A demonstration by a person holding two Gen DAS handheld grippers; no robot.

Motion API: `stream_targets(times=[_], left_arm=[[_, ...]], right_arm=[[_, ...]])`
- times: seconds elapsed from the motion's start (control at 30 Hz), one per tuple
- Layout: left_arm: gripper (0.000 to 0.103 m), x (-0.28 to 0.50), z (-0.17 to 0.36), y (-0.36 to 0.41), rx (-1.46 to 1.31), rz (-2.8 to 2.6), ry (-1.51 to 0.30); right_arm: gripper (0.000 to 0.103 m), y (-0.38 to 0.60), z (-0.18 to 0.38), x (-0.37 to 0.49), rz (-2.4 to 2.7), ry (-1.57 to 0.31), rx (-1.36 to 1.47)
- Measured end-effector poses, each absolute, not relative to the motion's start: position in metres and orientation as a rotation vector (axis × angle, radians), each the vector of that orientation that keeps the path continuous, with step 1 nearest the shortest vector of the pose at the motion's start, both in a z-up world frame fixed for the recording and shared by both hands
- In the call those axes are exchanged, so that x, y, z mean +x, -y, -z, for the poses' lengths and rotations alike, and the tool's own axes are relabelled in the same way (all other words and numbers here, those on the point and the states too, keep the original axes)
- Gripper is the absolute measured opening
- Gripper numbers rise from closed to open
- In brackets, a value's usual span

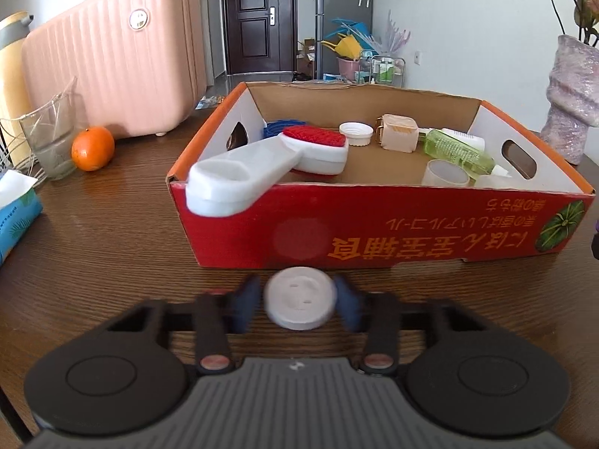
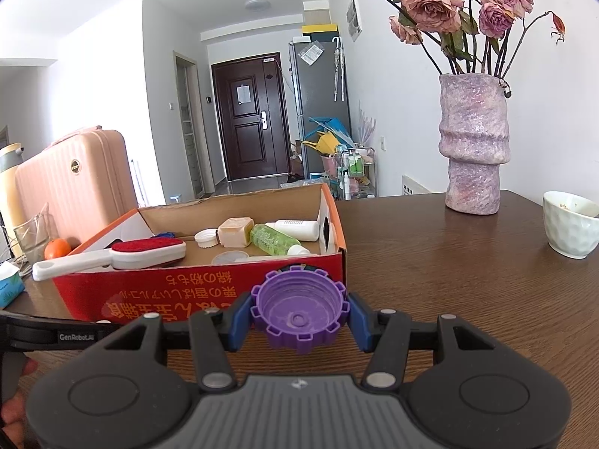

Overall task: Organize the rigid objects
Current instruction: 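Carry the white cap over the red box while the right tool carries the purple cap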

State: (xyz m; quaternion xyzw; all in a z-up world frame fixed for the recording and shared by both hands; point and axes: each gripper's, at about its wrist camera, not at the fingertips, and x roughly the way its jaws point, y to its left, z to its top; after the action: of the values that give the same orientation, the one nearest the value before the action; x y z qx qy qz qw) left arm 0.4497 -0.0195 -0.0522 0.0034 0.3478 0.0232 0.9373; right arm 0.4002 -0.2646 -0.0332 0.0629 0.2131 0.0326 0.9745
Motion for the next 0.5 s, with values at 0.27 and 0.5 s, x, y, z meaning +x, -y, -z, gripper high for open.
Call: stream_targets(times=[0.27, 0.5], left_arm=[[0.040, 0.446, 0.050, 0.019, 0.014, -0.043, -0.717], [0.040, 0.439, 0.043, 0.018, 0.012, -0.034, -0.685]], right_arm=[[0.053, 0.263, 0.032, 0.398, -0.083, -0.425, 0.126], [0.053, 0.261, 0.030, 0.396, -0.102, -0.418, 0.126]])
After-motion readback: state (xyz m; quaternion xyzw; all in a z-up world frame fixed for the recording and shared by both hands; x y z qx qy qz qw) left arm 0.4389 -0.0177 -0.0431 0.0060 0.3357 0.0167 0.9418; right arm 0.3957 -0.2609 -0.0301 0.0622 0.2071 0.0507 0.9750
